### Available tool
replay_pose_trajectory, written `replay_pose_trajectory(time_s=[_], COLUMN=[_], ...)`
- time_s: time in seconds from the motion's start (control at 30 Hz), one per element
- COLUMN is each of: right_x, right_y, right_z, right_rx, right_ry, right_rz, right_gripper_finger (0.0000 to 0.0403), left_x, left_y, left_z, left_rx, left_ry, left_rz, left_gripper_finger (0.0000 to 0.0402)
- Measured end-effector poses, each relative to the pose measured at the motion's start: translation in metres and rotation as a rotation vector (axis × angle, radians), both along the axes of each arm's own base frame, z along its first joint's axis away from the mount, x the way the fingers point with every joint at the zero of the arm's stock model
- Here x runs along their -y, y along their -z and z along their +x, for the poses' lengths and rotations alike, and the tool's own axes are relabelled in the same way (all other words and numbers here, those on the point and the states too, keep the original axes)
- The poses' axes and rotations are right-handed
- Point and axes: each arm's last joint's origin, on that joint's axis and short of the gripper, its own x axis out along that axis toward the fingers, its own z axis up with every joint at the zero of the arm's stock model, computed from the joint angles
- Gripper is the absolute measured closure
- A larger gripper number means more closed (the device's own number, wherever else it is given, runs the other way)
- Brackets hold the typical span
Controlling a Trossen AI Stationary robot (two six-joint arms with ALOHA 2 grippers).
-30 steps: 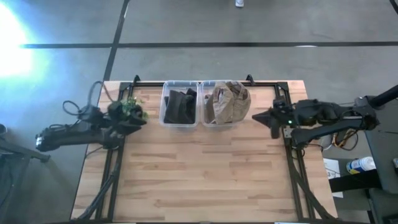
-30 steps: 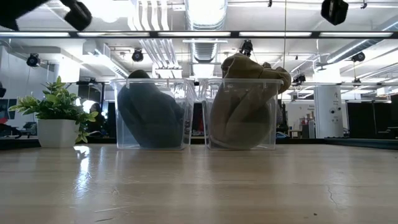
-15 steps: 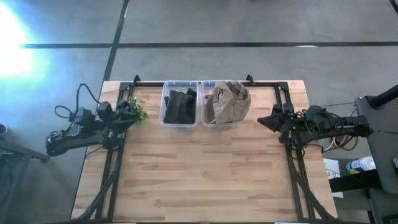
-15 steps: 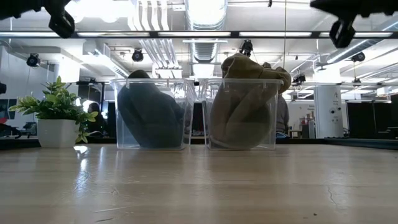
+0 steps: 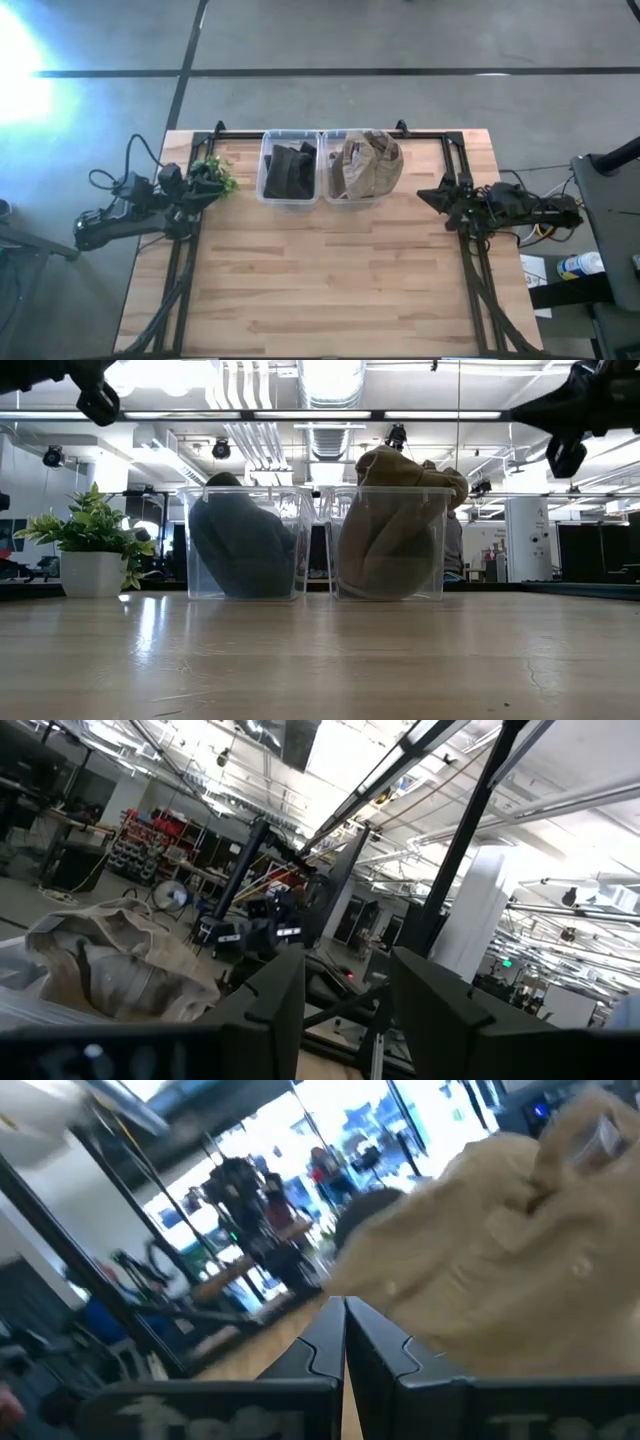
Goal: Pick & Place hat
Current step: Return to Home Position
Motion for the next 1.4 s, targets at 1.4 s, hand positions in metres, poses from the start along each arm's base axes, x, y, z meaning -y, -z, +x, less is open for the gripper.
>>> replay_pose_trajectory(time_s=[1.4], right_x=[0.004], right_y=[0.036], right_z=[0.002], right_rx=[-0.320], right_ry=[0.139], right_rz=[-0.037], right_gripper_finger=[0.0394], left_x=[0.002], left_y=[0.049], left_z=[0.016], left_rx=[-0.182], left_ry=[0.154], left_rz=[-0.197], left_gripper_finger=[0.0260])
